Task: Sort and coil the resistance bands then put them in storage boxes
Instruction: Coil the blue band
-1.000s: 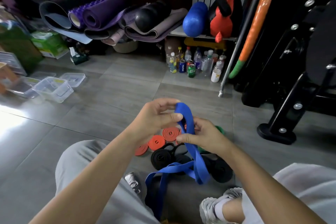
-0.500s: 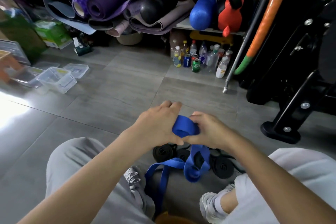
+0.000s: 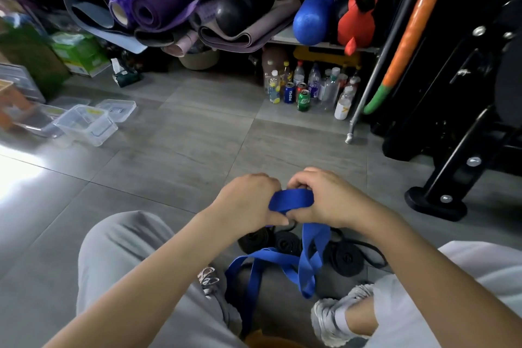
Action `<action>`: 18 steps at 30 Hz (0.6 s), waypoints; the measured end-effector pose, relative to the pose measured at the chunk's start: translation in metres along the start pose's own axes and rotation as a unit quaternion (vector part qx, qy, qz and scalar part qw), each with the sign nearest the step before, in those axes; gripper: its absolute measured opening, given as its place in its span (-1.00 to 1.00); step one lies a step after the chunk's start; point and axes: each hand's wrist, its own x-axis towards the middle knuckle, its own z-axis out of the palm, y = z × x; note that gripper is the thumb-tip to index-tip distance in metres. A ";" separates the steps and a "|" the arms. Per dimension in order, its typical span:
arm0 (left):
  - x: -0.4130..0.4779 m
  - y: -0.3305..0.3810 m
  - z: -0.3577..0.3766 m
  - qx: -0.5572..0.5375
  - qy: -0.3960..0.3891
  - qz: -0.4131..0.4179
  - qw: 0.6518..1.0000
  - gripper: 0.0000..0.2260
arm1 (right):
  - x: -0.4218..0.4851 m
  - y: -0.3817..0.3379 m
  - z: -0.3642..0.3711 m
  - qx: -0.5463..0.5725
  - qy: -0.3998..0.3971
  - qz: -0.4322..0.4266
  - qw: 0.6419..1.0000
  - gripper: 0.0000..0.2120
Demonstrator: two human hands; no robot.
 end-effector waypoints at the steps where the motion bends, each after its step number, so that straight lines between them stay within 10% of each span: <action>1: 0.000 -0.002 0.002 -0.042 -0.012 0.000 0.999 -0.60 | -0.002 0.000 -0.002 0.033 0.013 0.002 0.999 -0.74; 14: -0.007 -0.020 -0.025 -0.411 0.049 -0.042 0.909 -0.69 | -0.010 0.015 0.015 0.276 0.003 -0.018 0.961 -0.77; 16: -0.010 -0.019 -0.021 -0.515 0.064 -0.041 0.854 -0.71 | -0.012 0.010 0.024 0.349 0.033 -0.030 0.936 -0.76; 18: -0.012 -0.018 -0.011 -0.696 0.073 -0.044 0.713 -0.76 | -0.012 0.006 0.032 0.449 0.072 -0.039 0.890 -0.67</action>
